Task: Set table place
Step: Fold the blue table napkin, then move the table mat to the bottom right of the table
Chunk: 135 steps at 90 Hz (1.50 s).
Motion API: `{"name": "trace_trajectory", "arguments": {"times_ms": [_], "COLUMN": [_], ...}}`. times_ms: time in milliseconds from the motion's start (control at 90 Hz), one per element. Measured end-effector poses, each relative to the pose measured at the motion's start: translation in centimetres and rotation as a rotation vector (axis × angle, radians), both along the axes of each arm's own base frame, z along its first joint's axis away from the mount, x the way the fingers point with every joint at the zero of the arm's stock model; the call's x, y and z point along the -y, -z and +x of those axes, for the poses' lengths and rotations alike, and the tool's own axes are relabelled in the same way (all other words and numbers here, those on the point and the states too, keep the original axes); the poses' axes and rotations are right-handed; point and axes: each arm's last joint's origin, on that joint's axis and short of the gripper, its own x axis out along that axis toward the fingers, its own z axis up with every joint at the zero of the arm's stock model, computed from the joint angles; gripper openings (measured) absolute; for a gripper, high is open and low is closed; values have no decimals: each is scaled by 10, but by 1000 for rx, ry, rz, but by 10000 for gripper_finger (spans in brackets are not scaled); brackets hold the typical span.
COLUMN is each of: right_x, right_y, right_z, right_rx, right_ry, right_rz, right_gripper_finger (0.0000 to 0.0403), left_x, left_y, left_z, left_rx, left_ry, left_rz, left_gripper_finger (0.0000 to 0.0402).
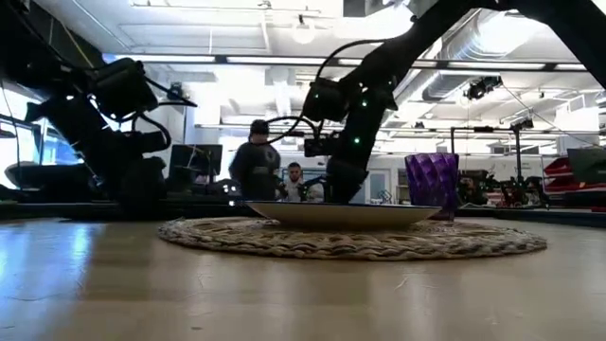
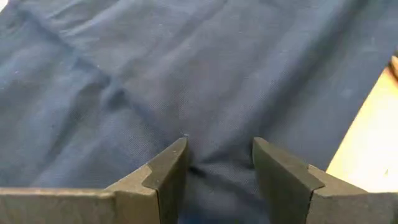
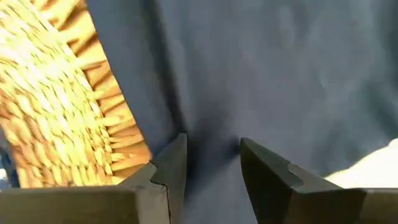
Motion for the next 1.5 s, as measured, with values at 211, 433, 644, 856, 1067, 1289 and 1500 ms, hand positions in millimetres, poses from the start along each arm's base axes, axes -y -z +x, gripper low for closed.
{"name": "trace_trajectory", "arguments": {"times_ms": [211, 433, 644, 856, 1067, 1289, 1500], "right_x": [4, -15, -40, -54, -77, -105, -126], "right_y": [-13, -21, -17, -15, -14, -12, -9], "right_z": [-1, 12, 20, 24, 25, 24, 13], "right_rx": [-21, 93, 80, 69, 37, -23, -151], "right_ry": [9, -75, -136, -152, -182, -191, -195], "right_rz": [-41, 137, 120, 128, 157, 188, 215], "right_gripper_finger": [119, 119, 119, 119, 119, 119, 119], "left_x": [-2, -8, -14, -18, -17, -12, -8], "left_y": [-16, -40, -46, -49, -51, -56, -58], "left_z": [11, 27, 28, 24, 15, 4, -4], "left_rx": [82, 120, 126, 122, 85, 58, 44], "left_ry": [84, 163, 154, 155, 148, 135, 125], "left_rz": [-4, 94, 131, 139, 124, 97, 66], "left_gripper_finger": [163, 163, 163, 163, 163, 163, 163]}}
